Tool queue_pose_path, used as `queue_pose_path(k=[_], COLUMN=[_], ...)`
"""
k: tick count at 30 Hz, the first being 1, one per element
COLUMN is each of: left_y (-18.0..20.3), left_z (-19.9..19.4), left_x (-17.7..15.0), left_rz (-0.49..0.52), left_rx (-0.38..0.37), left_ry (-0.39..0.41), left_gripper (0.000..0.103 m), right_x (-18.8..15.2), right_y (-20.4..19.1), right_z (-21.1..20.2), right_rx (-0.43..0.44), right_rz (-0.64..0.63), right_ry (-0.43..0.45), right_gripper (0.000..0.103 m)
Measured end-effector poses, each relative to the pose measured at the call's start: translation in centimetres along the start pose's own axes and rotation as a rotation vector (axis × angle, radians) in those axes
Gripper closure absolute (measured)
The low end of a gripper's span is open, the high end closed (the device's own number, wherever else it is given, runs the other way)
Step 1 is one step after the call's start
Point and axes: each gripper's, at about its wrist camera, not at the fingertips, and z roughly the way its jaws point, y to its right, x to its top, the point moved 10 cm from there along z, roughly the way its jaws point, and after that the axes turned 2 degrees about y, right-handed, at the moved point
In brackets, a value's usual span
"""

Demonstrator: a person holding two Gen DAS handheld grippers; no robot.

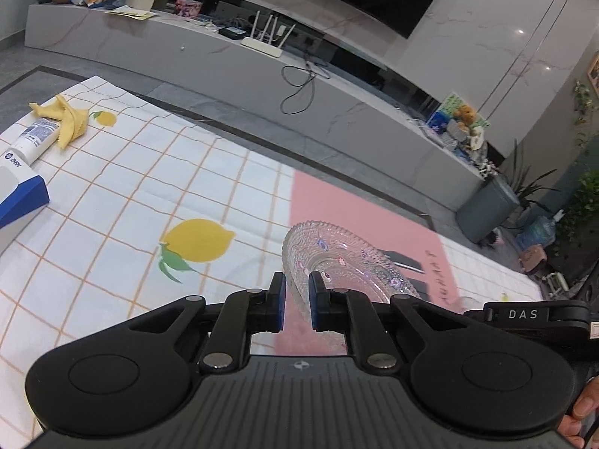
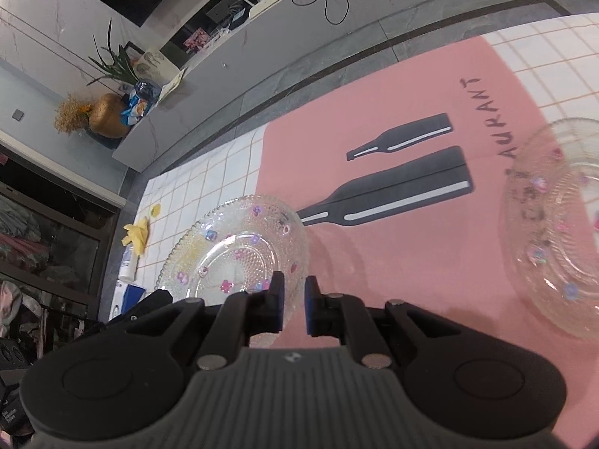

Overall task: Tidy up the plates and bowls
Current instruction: 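Close the right gripper on the glass plate rim and lift it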

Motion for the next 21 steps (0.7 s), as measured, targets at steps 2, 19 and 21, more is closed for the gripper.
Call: queue_pose_path(k=[2,19,21], left_y=[1.0,11.3,12.4], left_z=[-1.2,-11.9,-12.3], left_x=[-0.1,-2.7,-3.7], left_rz=[0.003,0.098,0.098], left_rx=[-0.020,-0.061,-0.070], left_ry=[0.005,0.082,0.079], left_gripper=[0.089,0.090,0.089], right_x=[-0.1,-3.9,-4.6], right_y=[0.0,0.6,1.3], right_z=[-1.6,-16.6,-18.3], right_rx=[0.002,0.082,0.070], right_rz=[0.002,0.007,0.002], right_ry=[0.011,0.143,0.160], right_gripper=[0.094,0.094,0.094])
